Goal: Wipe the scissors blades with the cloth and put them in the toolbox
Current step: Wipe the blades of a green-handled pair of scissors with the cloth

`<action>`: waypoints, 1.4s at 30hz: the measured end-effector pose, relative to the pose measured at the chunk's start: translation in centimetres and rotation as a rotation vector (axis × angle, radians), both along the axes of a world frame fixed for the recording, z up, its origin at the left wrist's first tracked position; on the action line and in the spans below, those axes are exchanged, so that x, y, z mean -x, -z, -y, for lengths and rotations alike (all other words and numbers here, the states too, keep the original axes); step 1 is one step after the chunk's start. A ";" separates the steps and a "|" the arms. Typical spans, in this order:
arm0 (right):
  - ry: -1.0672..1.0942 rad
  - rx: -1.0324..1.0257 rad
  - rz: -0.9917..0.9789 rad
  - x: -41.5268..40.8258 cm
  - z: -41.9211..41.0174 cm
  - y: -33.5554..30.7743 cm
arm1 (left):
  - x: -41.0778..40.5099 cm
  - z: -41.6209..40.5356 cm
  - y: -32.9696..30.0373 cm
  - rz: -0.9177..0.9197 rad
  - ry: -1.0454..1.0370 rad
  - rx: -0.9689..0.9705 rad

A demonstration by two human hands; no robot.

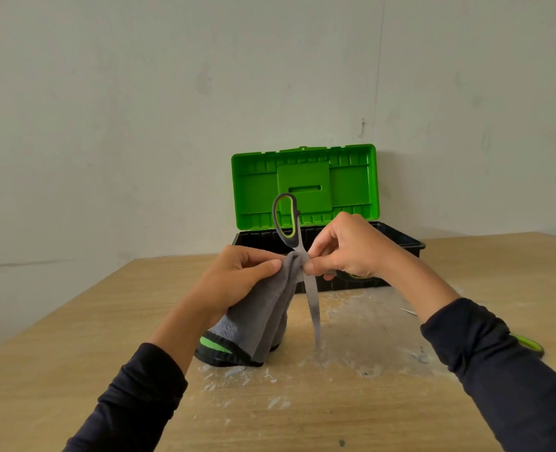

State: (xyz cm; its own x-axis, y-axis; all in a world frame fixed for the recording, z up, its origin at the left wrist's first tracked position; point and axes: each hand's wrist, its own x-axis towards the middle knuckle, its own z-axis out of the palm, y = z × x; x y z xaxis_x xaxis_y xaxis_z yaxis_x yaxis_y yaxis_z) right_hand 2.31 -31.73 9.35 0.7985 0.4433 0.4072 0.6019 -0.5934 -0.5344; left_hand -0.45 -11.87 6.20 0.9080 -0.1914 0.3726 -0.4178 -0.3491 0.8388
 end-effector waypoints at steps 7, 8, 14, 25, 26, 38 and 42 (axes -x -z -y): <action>0.007 0.020 0.019 0.2 -0.4 0.1 | -0.4 0.4 0.6 0.008 -0.042 -0.048; 0.020 0.016 0.025 0.2 -0.5 0.2 | -0.4 0.5 0.6 0.023 -0.047 -0.071; 0.056 -0.021 0.027 0.3 -1.2 0.5 | -0.9 0.6 1.0 0.148 -0.090 -0.219; 0.058 -0.095 -0.048 0.5 0.0 0.4 | -0.5 -1.1 0.4 0.141 -0.141 -0.195; 0.065 -0.096 -0.051 0.5 0.1 0.4 | -0.6 -1.2 0.5 0.134 -0.155 -0.187; 0.092 -0.113 -0.057 0.6 -1.3 1.3 | -0.8 0.4 1.3 0.271 -0.153 -0.319; 0.100 -0.128 -0.049 0.6 -1.5 1.3 | -0.7 -0.7 1.0 0.253 -0.176 -0.315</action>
